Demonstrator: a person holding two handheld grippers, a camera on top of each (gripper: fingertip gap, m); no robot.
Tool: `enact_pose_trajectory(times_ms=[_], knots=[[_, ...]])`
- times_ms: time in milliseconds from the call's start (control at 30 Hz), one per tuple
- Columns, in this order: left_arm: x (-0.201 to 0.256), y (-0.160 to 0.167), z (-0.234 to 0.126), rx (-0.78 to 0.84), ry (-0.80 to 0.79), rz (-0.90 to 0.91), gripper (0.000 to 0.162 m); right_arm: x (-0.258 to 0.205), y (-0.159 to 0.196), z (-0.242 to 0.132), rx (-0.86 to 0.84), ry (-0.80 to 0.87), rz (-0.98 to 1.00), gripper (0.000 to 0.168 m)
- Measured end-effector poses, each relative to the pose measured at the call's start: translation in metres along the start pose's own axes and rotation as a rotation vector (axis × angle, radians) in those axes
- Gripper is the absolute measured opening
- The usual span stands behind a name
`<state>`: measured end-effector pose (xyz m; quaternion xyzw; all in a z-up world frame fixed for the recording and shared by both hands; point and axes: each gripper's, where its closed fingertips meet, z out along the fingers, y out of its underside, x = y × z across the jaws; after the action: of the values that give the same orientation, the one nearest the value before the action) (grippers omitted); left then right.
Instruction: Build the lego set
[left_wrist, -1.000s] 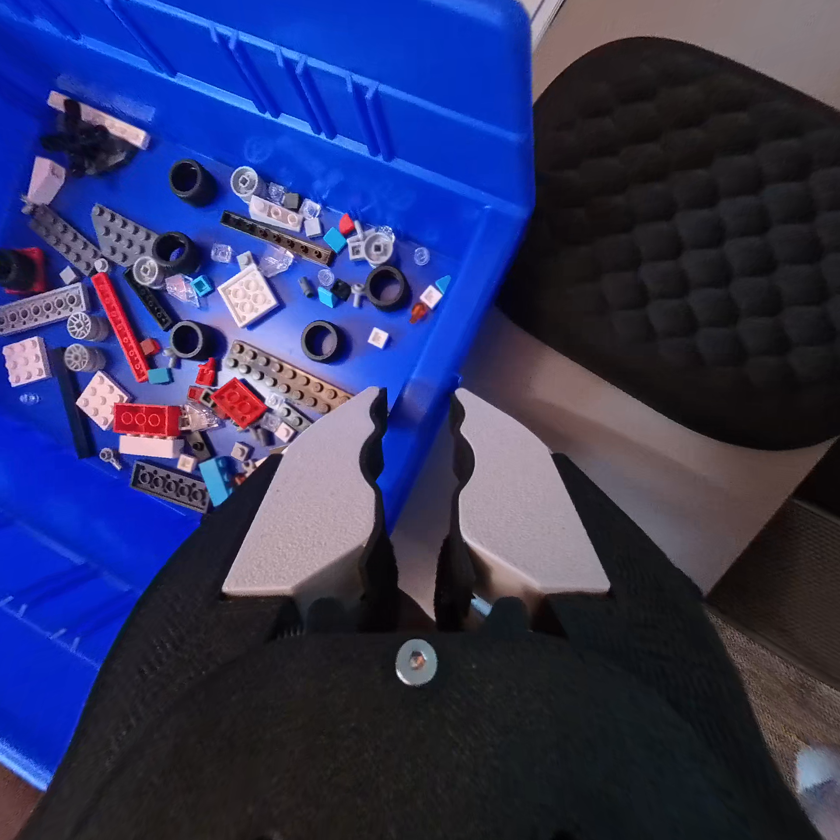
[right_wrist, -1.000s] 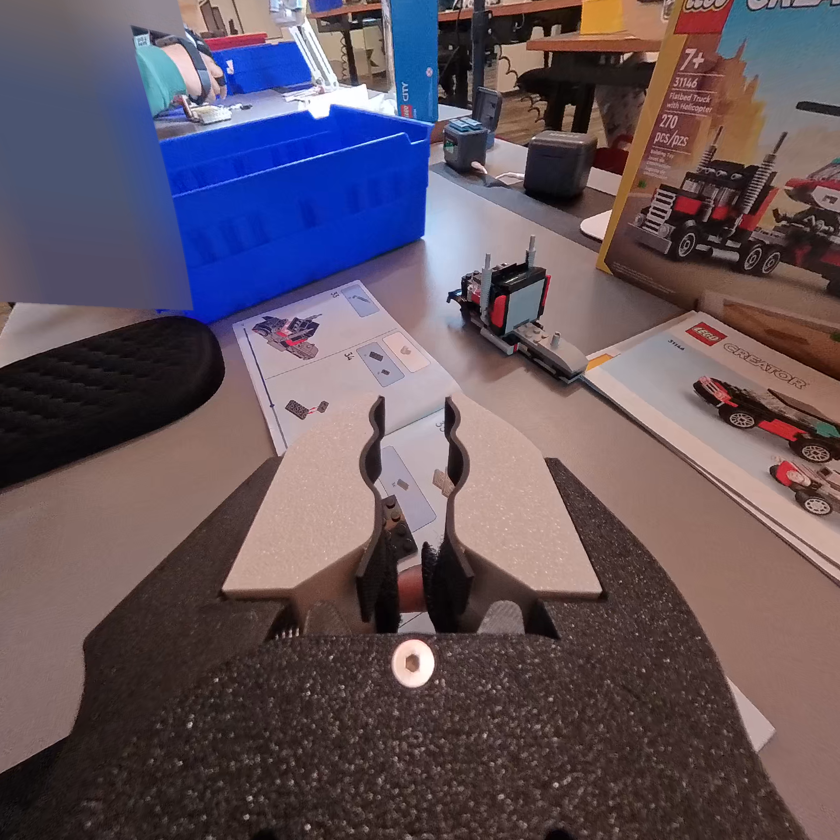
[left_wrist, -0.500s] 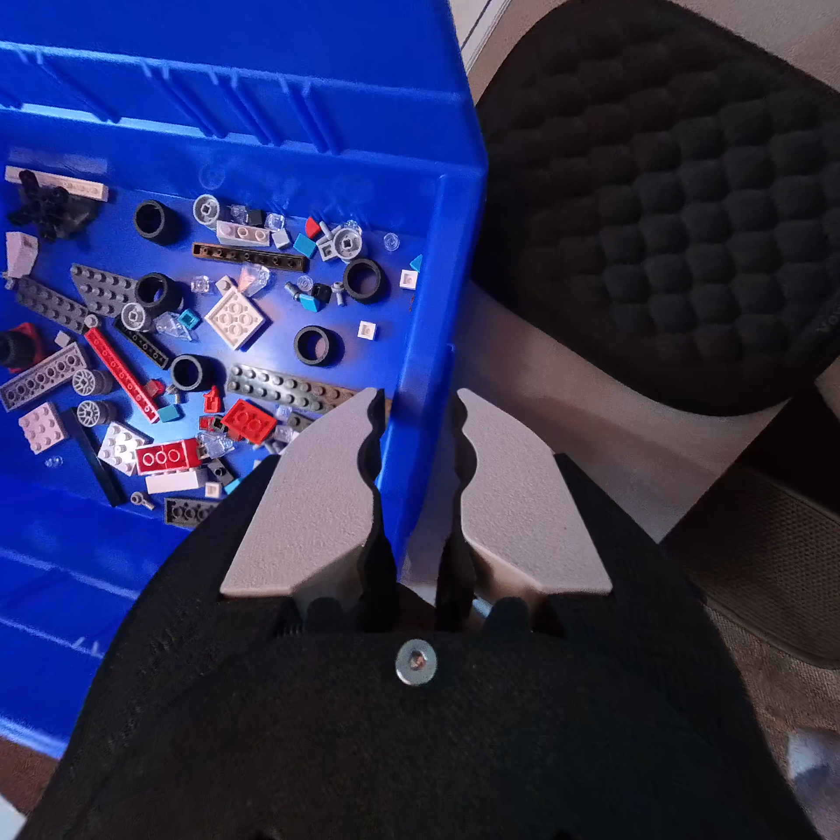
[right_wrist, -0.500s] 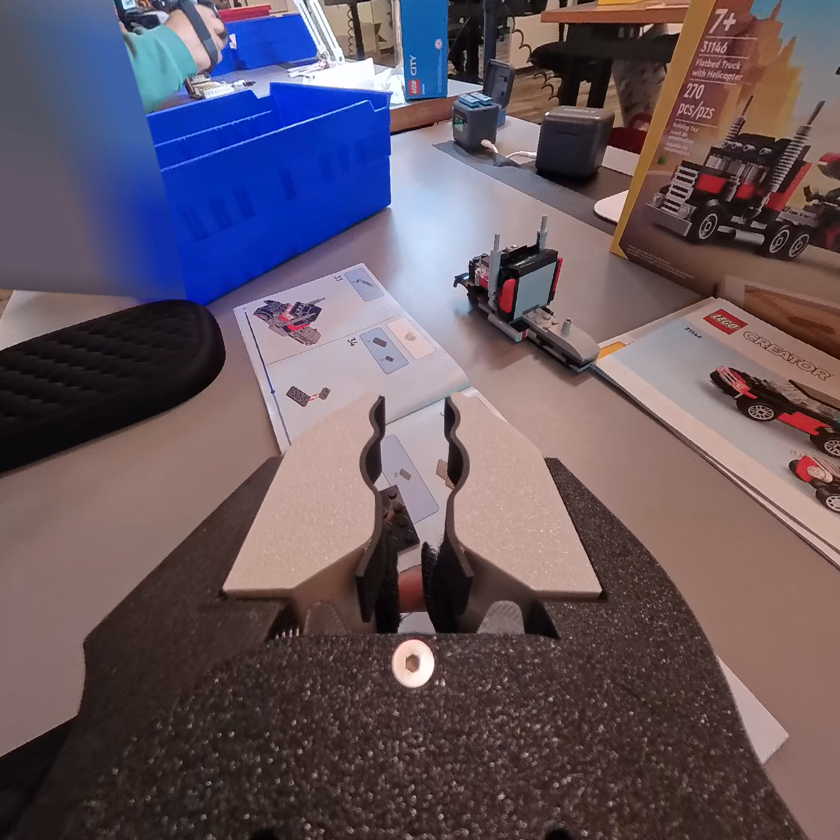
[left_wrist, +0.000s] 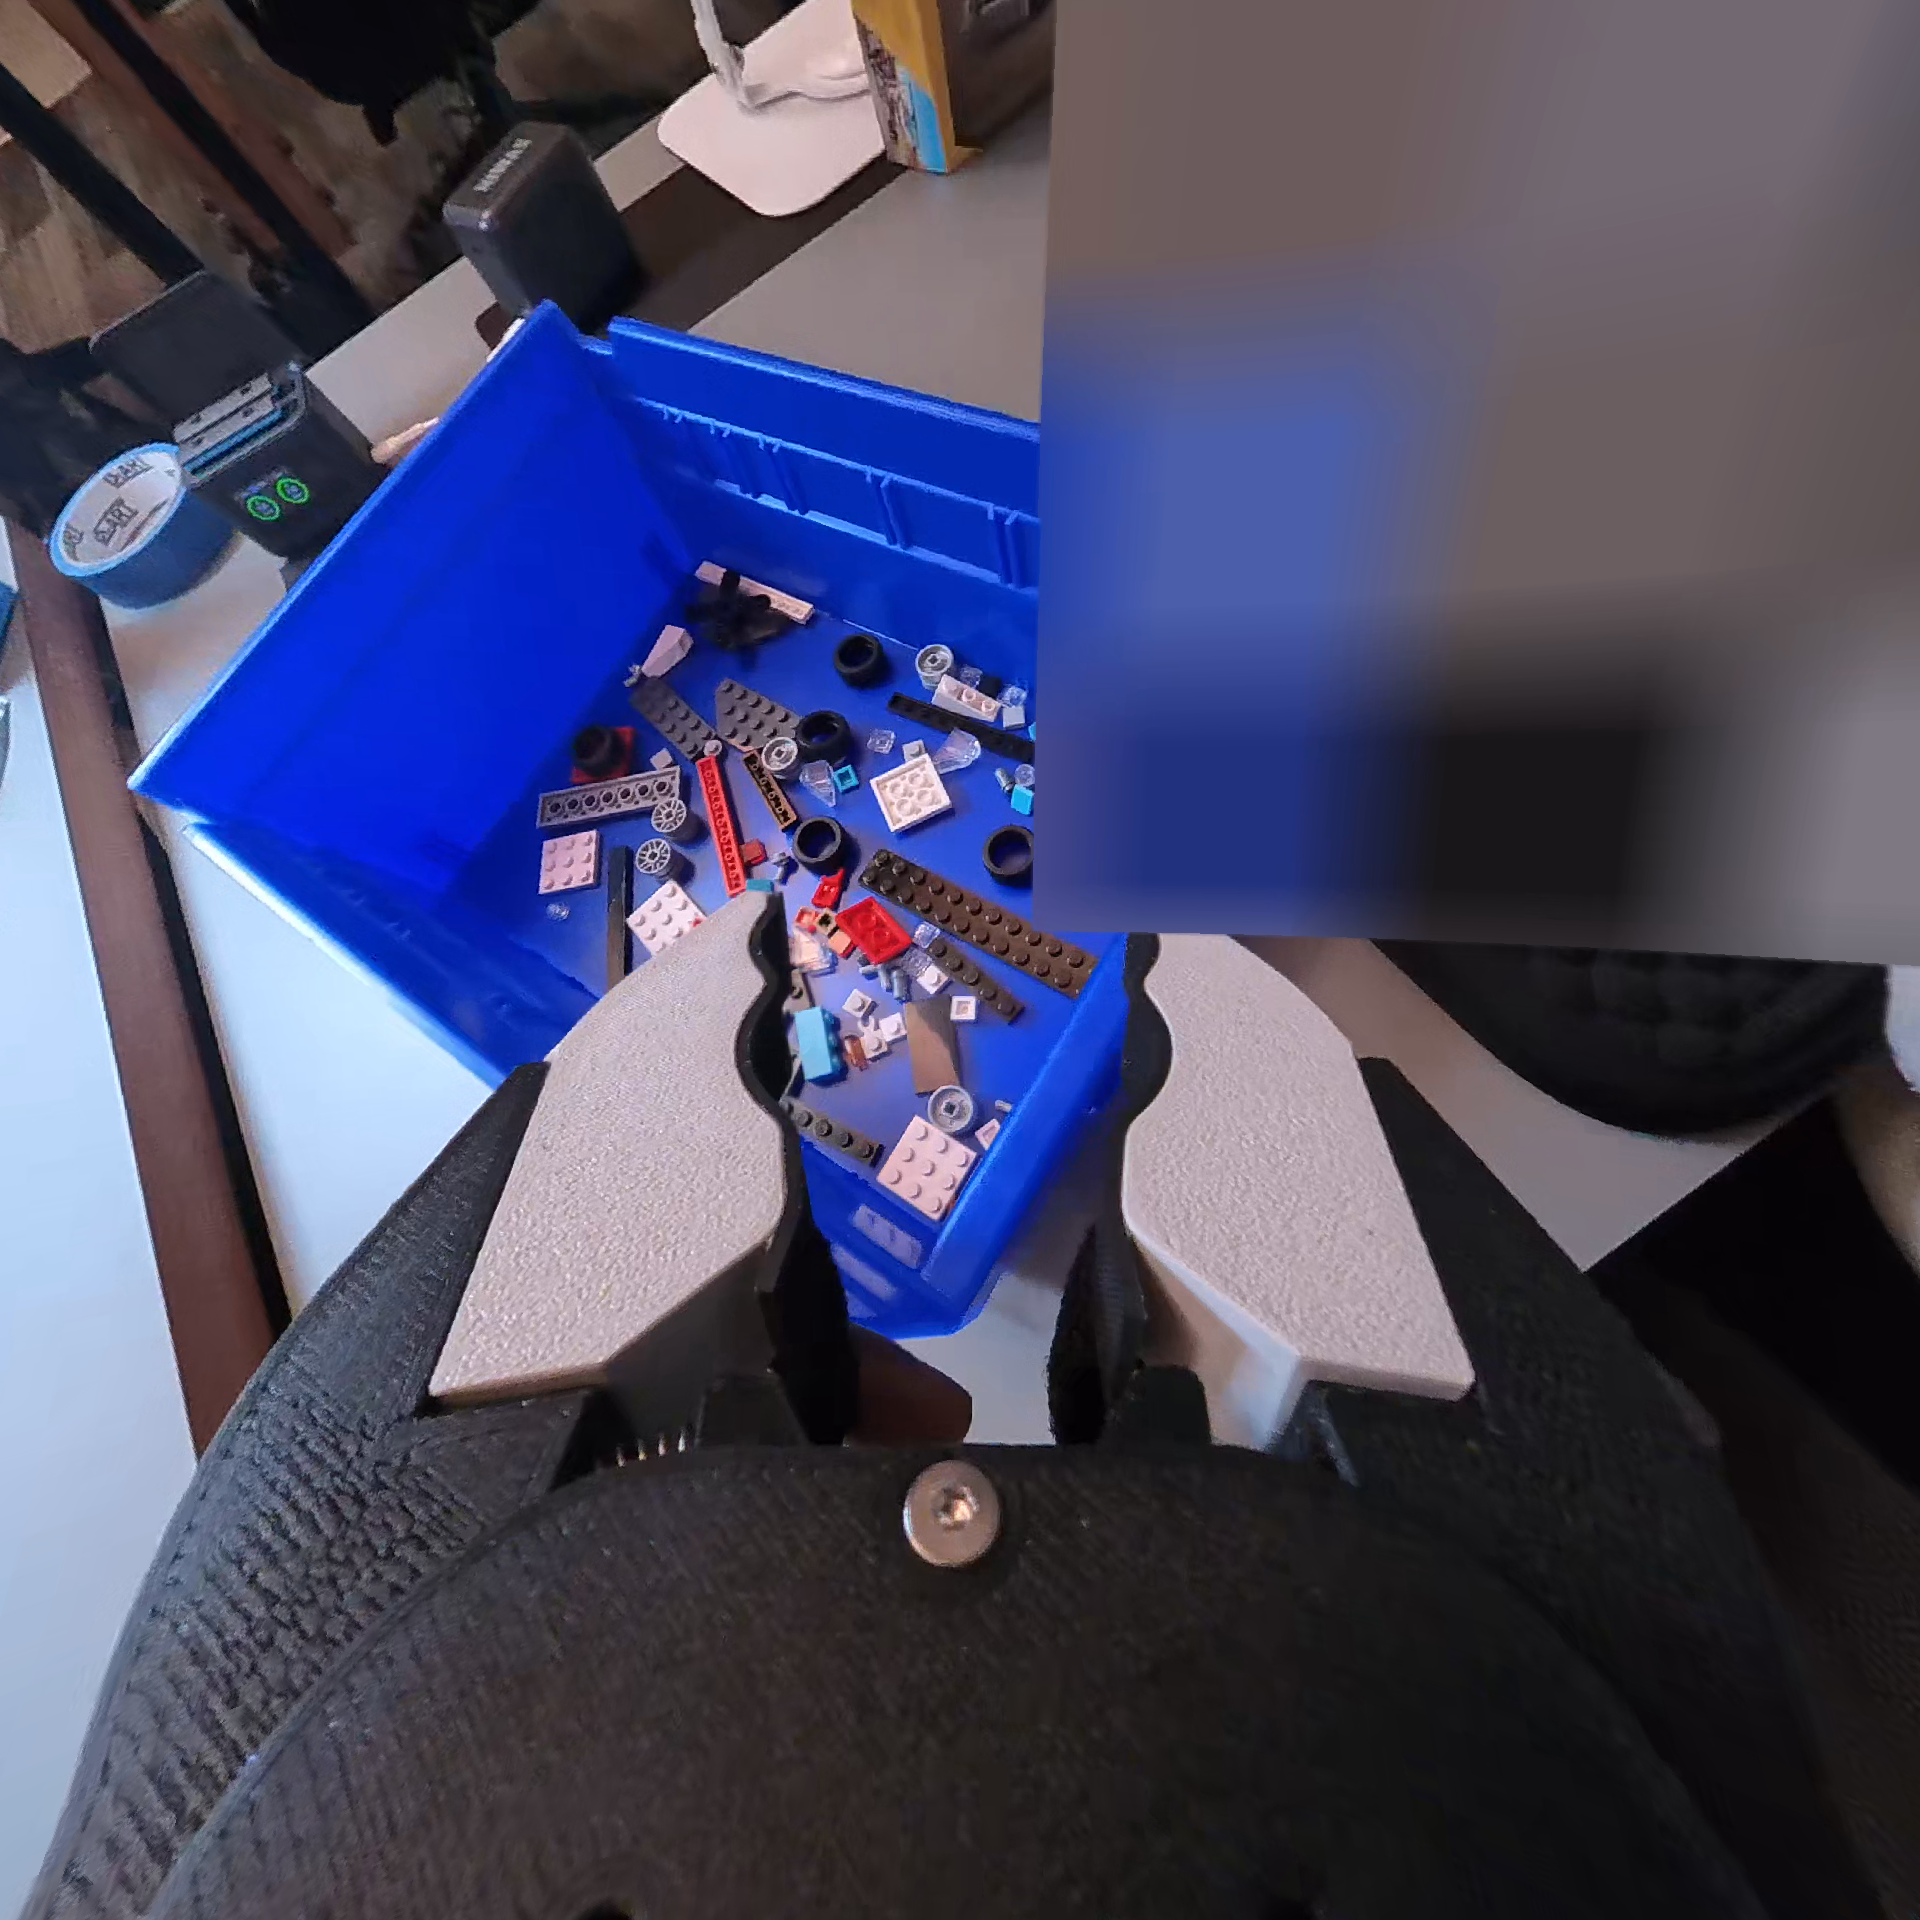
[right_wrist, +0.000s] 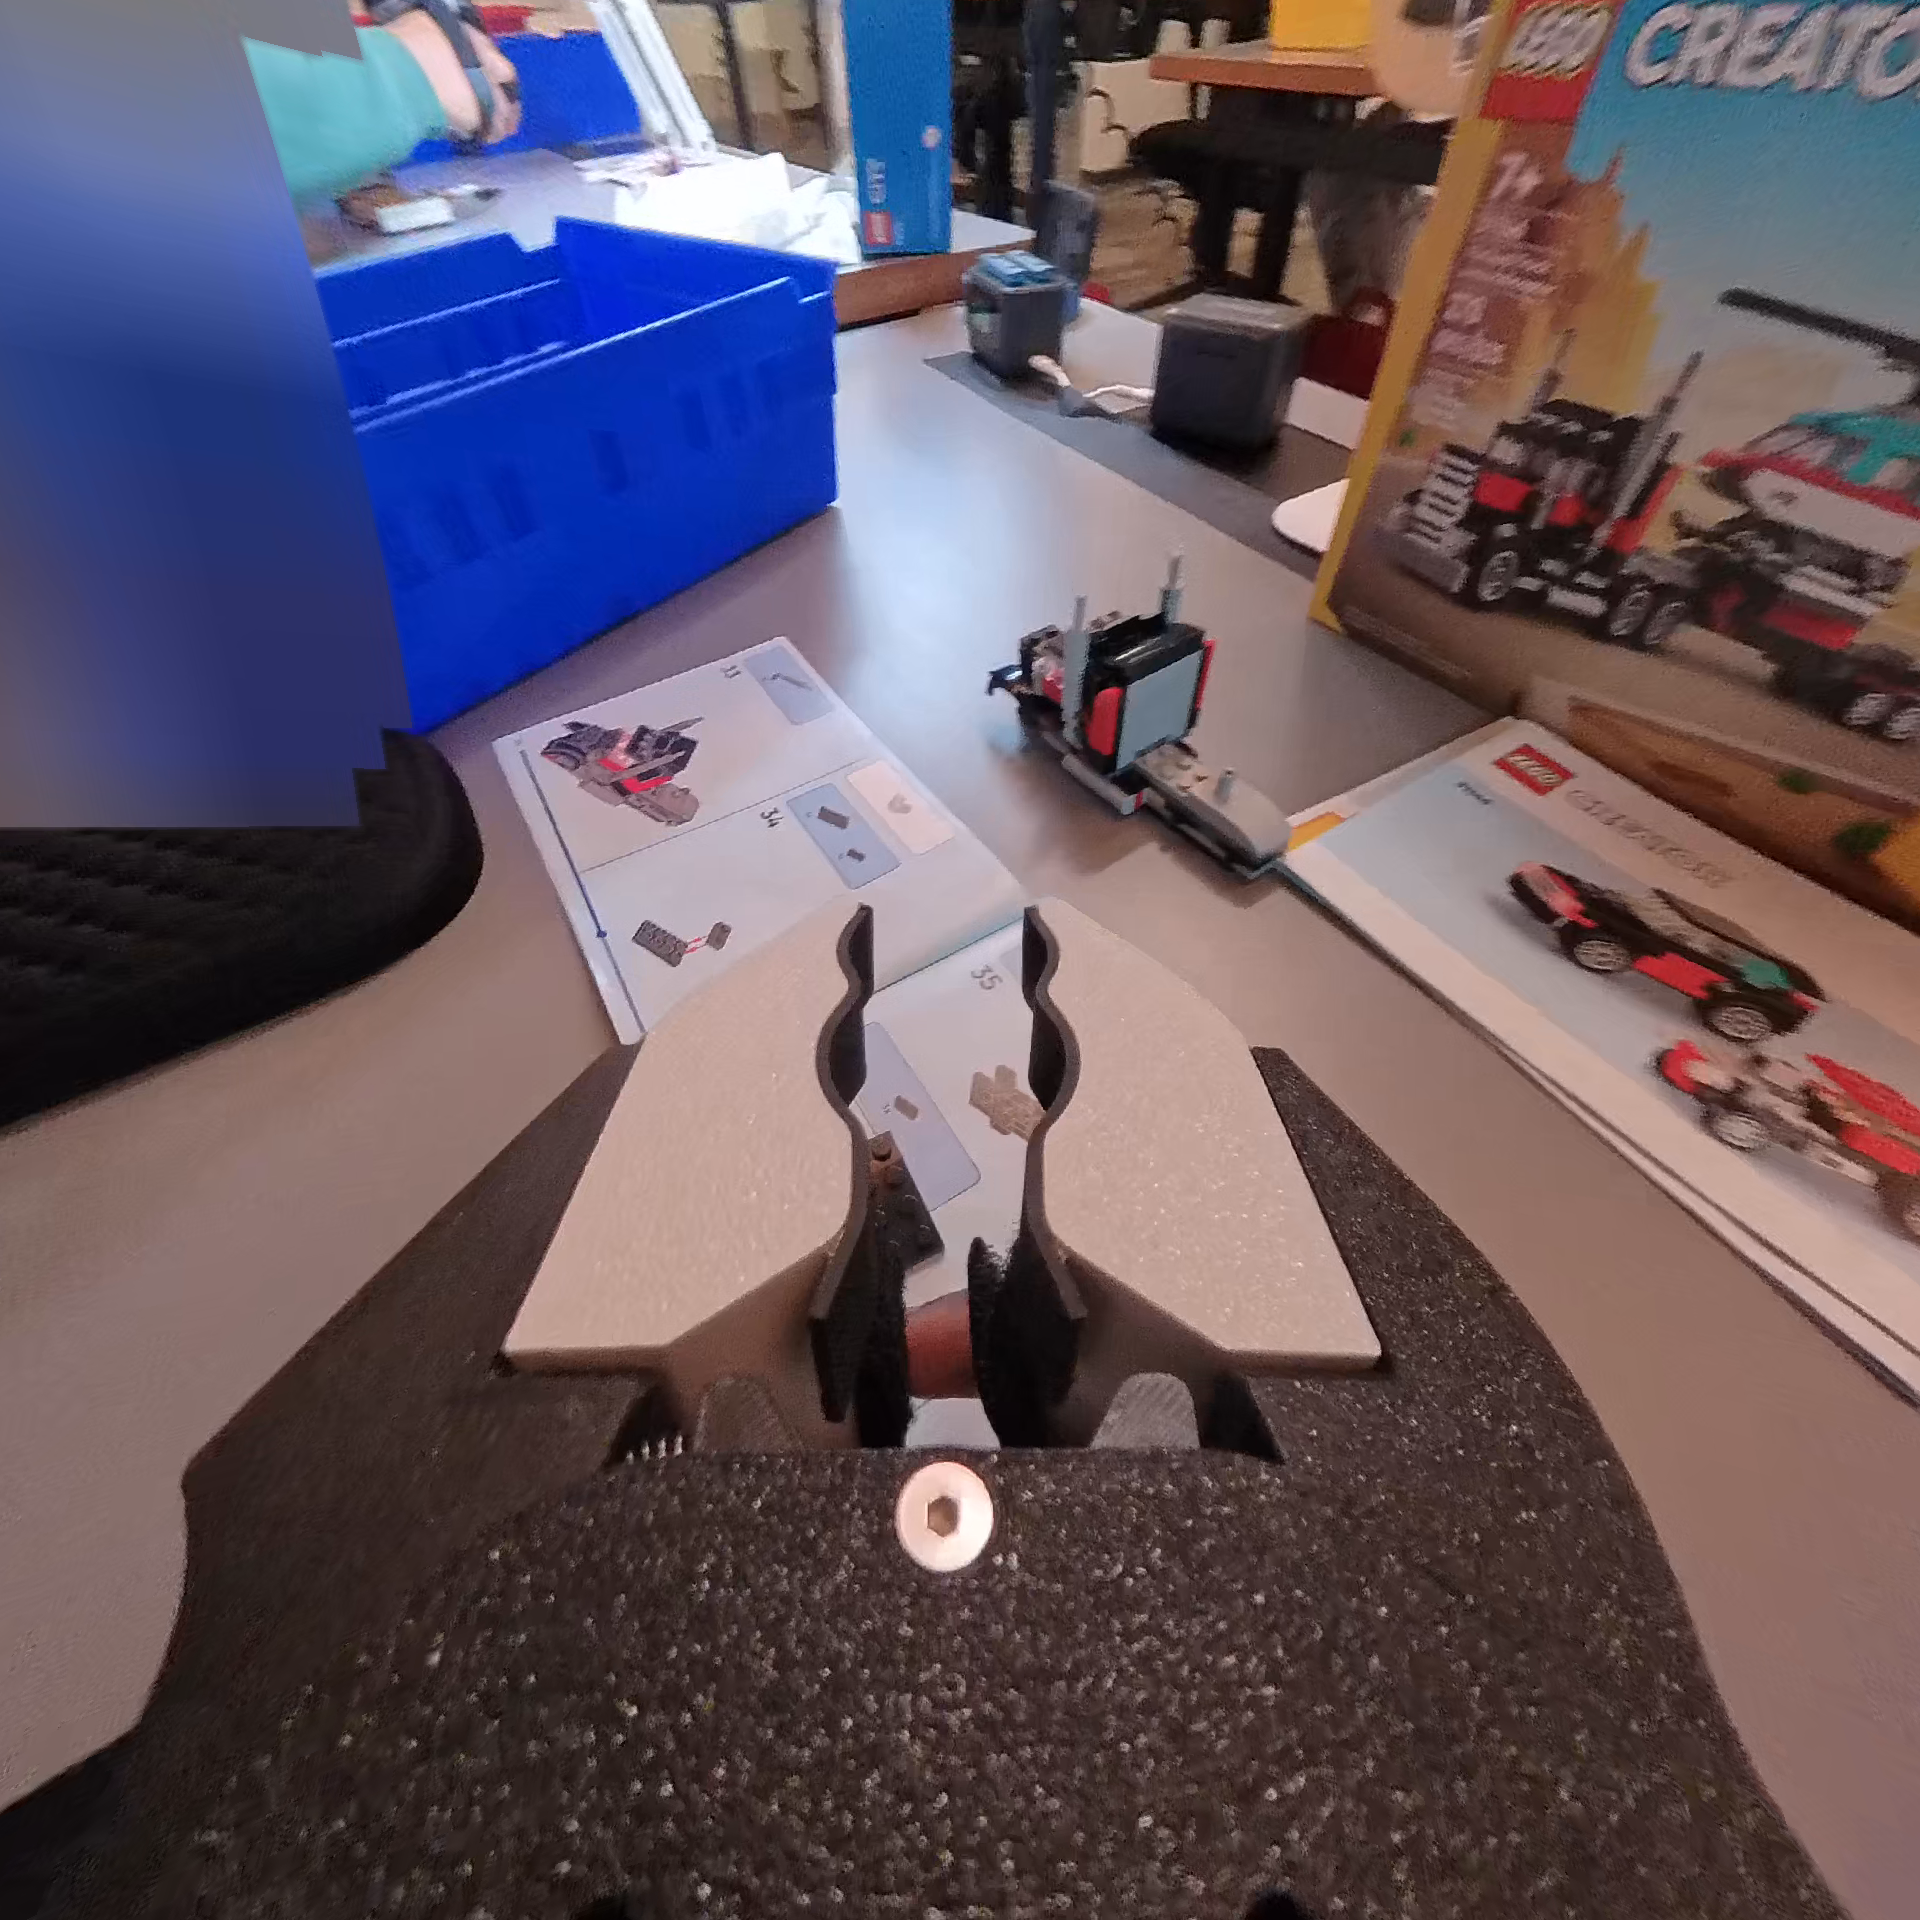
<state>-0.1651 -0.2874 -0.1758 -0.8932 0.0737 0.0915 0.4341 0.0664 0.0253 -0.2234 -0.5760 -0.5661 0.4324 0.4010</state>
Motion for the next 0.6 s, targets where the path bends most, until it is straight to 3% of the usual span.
enact_pose_trajectory(times_ms=[133, 300, 467, 600], knots=[[0.013, -0.003, 0.005, -0.021, 0.028, 0.034, 0.062, 0.002, -0.023, -0.035, -0.032, 0.105, 0.000, 0.039], [0.027, -0.018, 0.007, 0.022, 0.047, 0.041, 0.062, 0.021, -0.031, -0.116, -0.092, 0.336, 0.025, 0.045], [0.041, -0.045, 0.026, 0.095, 0.051, -0.030, 0.062, 0.051, -0.006, -0.218, -0.241, 0.656, 0.034, 0.055], [0.041, -0.088, 0.047, 0.266, -0.006, -0.177, 0.062, 0.070, 0.036, -0.277, -0.382, 0.770, 0.078, 0.072]])
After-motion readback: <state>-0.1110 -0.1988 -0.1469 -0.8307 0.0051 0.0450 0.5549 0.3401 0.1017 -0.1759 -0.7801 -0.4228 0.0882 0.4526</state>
